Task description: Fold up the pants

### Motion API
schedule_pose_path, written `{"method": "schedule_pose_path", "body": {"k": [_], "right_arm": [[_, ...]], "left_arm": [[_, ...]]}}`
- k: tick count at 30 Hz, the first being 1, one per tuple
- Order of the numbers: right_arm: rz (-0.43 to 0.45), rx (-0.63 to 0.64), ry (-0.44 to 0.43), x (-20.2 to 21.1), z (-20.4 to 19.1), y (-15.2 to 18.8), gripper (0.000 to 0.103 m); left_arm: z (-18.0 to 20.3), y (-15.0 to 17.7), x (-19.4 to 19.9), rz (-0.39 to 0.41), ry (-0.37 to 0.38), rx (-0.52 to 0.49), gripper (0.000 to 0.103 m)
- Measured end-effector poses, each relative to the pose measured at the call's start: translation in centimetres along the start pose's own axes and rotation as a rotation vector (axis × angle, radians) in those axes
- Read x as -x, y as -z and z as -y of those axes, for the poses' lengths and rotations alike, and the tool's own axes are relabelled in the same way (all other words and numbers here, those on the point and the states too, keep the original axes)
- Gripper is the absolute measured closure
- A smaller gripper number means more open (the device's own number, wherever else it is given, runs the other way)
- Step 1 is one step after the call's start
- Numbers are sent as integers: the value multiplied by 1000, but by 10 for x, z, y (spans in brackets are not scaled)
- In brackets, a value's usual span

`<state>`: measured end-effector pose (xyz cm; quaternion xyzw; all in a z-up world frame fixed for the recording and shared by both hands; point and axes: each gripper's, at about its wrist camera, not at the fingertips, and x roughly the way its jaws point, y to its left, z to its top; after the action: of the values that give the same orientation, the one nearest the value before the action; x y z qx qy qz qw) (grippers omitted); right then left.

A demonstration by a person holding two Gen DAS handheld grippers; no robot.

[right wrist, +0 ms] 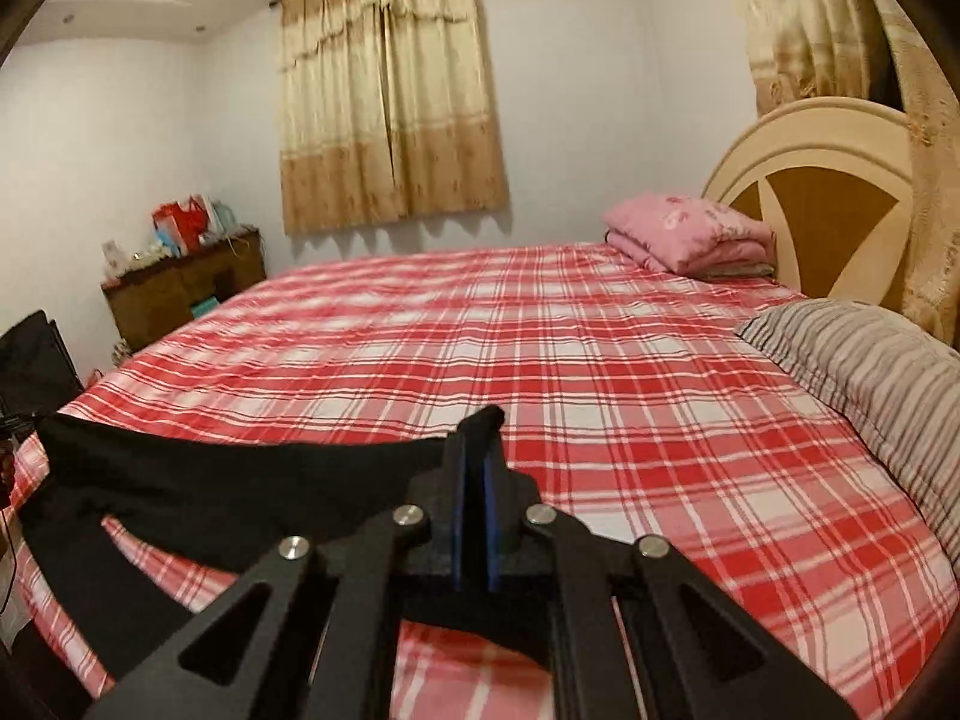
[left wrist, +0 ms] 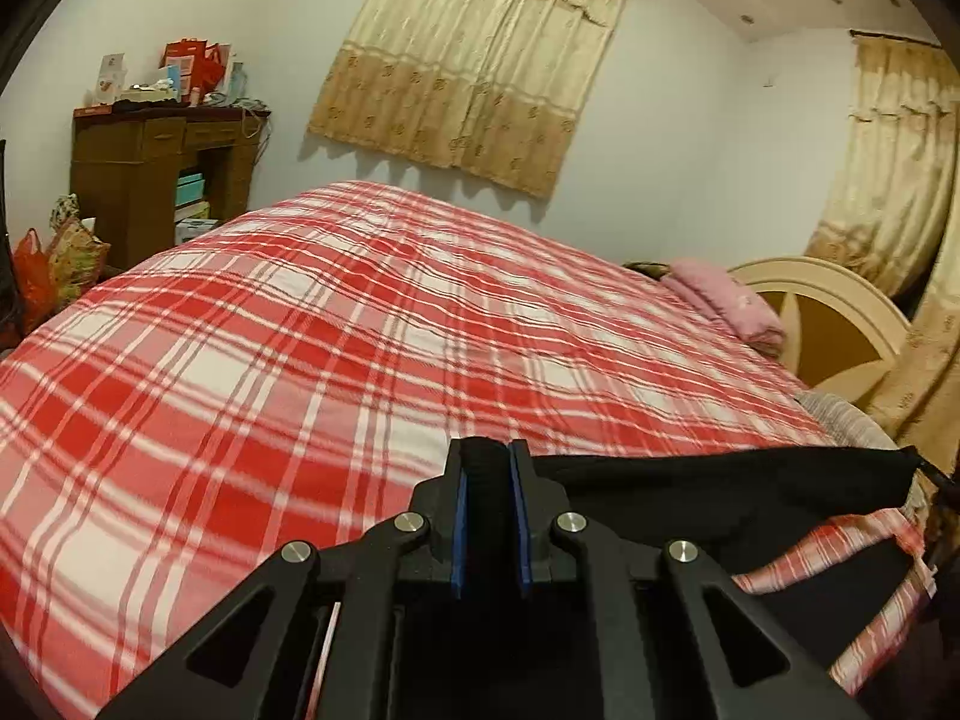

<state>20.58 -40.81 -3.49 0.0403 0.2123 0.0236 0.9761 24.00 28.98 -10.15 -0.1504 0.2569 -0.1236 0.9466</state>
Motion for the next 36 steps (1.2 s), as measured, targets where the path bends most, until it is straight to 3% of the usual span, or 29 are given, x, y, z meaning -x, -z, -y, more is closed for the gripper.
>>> {"method": "schedule_pose_path", "body": {"k": [7, 13, 16, 19, 21, 25, 26, 28, 31, 36], "right_arm": [[-10, -62, 26, 42, 20, 44, 95], [-49, -96, 58, 64, 40, 73, 95], [-94, -78, 74, 67, 40, 86, 95], [-195, -27, 102, 57, 37, 98, 95], [-250, 9, 122, 51, 34, 106, 94], [-274, 5, 133, 60, 40, 118, 86], [-275, -3, 132, 63, 41, 120, 81], [-278, -7, 135, 69, 43, 122, 76], [-287, 5, 166, 77, 41, 125, 58], [-284, 3, 204, 91, 39, 128, 52]], "left_arm": [[-13, 32, 41, 29, 61, 18, 91], [-26, 65, 49, -14, 51, 6, 91], [-24, 81, 47, -54, 44, -28, 90], [-27, 93, 48, -83, 21, -43, 88], [-28, 98, 52, -87, 16, -46, 82], [-35, 102, 66, -78, -49, -62, 41], [-38, 103, 68, -78, -65, -70, 37], [-41, 106, 72, -95, -67, -84, 36], [-45, 112, 78, -102, -90, -99, 36], [-57, 115, 92, -74, -144, -60, 36]]}}
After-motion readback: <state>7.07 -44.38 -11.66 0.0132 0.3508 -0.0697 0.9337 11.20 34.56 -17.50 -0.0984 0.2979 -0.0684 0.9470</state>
